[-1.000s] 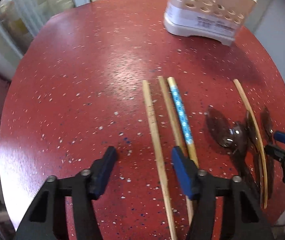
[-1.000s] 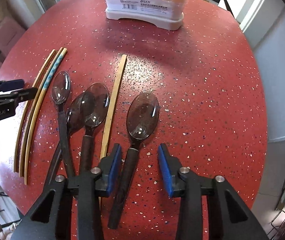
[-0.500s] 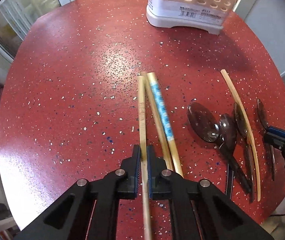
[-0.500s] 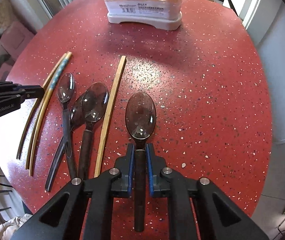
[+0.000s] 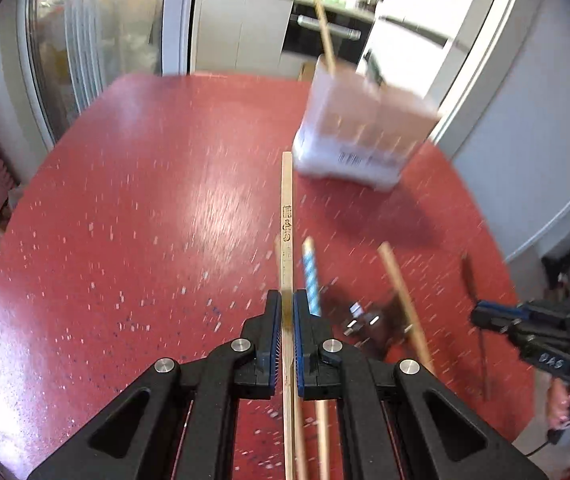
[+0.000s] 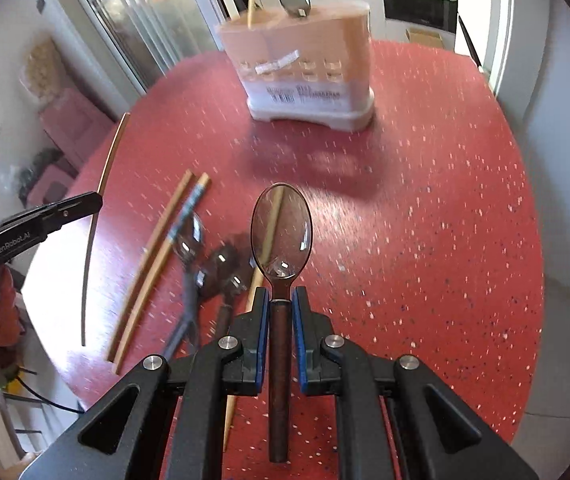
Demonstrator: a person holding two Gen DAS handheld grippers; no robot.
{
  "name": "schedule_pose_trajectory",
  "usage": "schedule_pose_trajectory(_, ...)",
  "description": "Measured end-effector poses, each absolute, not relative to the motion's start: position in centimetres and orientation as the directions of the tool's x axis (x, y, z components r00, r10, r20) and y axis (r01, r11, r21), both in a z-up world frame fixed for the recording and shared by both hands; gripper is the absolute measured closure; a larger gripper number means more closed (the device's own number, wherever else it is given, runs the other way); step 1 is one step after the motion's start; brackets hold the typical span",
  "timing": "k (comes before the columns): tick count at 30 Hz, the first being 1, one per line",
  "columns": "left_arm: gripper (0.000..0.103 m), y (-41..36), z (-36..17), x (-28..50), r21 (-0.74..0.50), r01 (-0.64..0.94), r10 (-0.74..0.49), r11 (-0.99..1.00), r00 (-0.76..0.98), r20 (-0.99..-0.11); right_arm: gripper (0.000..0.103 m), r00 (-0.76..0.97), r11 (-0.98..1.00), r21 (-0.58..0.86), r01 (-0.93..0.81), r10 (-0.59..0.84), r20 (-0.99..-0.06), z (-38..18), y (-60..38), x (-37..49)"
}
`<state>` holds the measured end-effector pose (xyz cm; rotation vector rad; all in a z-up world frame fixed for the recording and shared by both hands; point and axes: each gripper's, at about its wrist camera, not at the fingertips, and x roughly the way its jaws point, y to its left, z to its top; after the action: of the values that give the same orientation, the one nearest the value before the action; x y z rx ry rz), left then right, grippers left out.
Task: Organize utensils
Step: 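Lift the chopstick and spoon and lower them into the caddy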
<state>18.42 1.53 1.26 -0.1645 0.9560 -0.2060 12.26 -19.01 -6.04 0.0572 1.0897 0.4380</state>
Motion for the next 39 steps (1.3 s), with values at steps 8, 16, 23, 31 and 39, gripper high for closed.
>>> schedule_pose_trajectory(8, 0.068, 2.1, 7.0, 18.4, -0.289, 0.149, -0.312, 0.946, 0.663, -0.681, 0.09, 0.45, 0.894, 0.302, -0.331, 0.431, -0.782, -2.0, -19.3, 13.4)
schedule_pose_trajectory(16, 0.068, 1.8, 11.9, 23.5, -0.298, 0.182, -0.331, 0.937, 0.733, -0.594, 0.09, 0.527, 0.887, 0.316, -0.337, 0.456, -0.717, 2.6, -20.0, 17.6)
schedule_pose_trajectory(23, 0.068, 1.1, 14.9, 31.0, -0.327, 0.181, -0.338, 0.928, 0.778, -0.529, 0.09, 0.587, 0.882, 0.313, -0.352, 0.468, -0.66, 5.8, -19.7, 23.5)
schedule_pose_trajectory(31, 0.068, -0.1, 15.4, 37.6, -0.298, 0.169, -0.303, 0.939, 0.815, -0.494, 0.09, 0.633, 0.87, 0.337, -0.359, 0.492, -0.598, 6.8, -19.0, 31.1)
schedule_pose_trajectory(39, 0.068, -0.4, 14.0, 42.0, -0.308, 0.141, -0.281, 0.941, 0.834, -0.475, 0.09, 0.68, 0.873, 0.332, -0.357, 0.487, -0.548, 5.7, -18.4, 35.8)
